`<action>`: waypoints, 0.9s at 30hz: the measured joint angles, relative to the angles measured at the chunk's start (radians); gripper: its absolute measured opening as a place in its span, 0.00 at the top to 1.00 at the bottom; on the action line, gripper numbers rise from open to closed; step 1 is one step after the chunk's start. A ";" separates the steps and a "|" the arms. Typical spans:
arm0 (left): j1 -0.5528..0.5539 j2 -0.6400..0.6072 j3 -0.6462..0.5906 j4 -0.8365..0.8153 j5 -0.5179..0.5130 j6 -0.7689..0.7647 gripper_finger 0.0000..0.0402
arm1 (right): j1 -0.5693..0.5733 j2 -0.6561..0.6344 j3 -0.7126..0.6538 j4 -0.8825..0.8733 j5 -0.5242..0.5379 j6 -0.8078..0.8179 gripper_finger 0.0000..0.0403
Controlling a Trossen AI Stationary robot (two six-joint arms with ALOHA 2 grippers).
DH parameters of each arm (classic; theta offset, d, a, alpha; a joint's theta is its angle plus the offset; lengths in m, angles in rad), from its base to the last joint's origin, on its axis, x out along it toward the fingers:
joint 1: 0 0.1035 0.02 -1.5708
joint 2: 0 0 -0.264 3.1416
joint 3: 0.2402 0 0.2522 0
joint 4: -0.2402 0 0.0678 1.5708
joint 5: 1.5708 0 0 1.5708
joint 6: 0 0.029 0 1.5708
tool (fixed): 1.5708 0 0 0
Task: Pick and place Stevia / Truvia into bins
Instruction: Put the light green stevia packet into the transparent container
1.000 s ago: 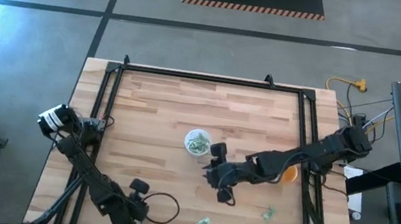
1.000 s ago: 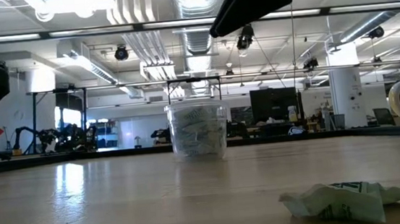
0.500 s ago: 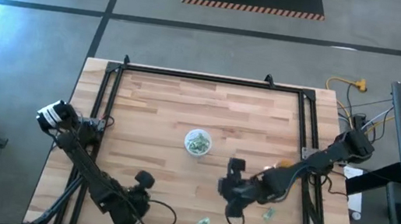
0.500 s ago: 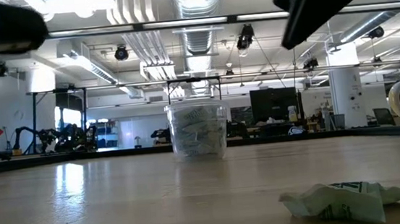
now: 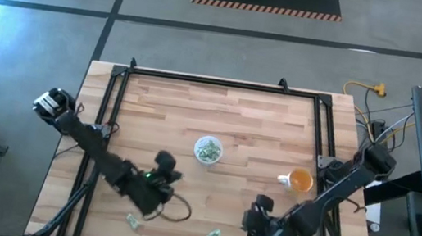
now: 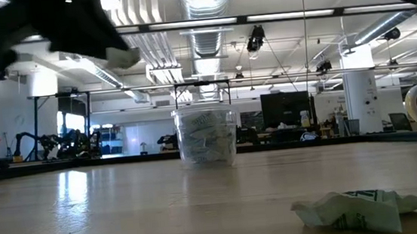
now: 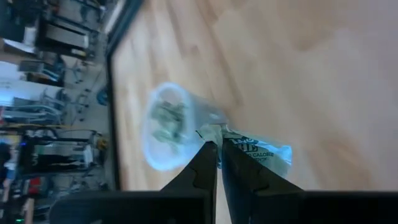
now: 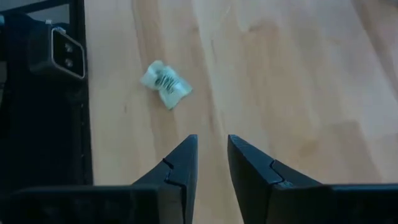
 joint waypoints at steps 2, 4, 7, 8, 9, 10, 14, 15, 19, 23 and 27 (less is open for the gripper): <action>0.062 -0.006 -0.013 0.081 0.029 0.101 1.00 | 0.017 0.014 0.000 0.002 0.003 0.041 0.81; 0.125 -0.007 -0.025 0.156 0.084 0.194 1.00 | 0.032 0.024 0.000 0.002 0.003 0.072 0.82; 0.227 -0.009 -0.030 0.251 0.165 0.301 1.00 | 0.044 0.027 -0.001 0.006 0.006 0.102 0.82; 0.261 -0.009 -0.029 0.262 0.185 0.319 1.00 | 0.049 0.027 -0.001 0.006 0.012 0.106 0.82; 0.295 -0.009 -0.024 0.262 0.206 0.327 1.00 | 0.052 0.028 -0.001 0.006 0.019 0.107 0.82; 0.332 -0.009 -0.020 0.264 0.237 0.331 1.00 | 0.055 0.028 -0.001 0.006 0.022 0.107 0.82; 0.470 -0.007 -0.019 0.267 0.407 0.347 1.00 | 0.059 0.028 -0.001 0.006 0.024 0.101 0.82; 0.504 -0.002 -0.020 0.267 0.439 0.346 1.00 | 0.059 0.028 -0.001 0.006 0.024 0.098 0.82; 0.585 0.019 -0.030 0.283 0.508 0.332 1.00 | 0.059 0.028 -0.003 0.007 0.027 0.093 0.83; 0.623 0.036 -0.032 0.317 0.527 0.331 1.00 | 0.059 0.028 -0.005 0.007 0.028 0.086 0.83; 0.652 0.057 -0.028 0.340 0.554 0.330 1.00 | 0.059 0.028 -0.006 0.007 0.030 0.083 0.83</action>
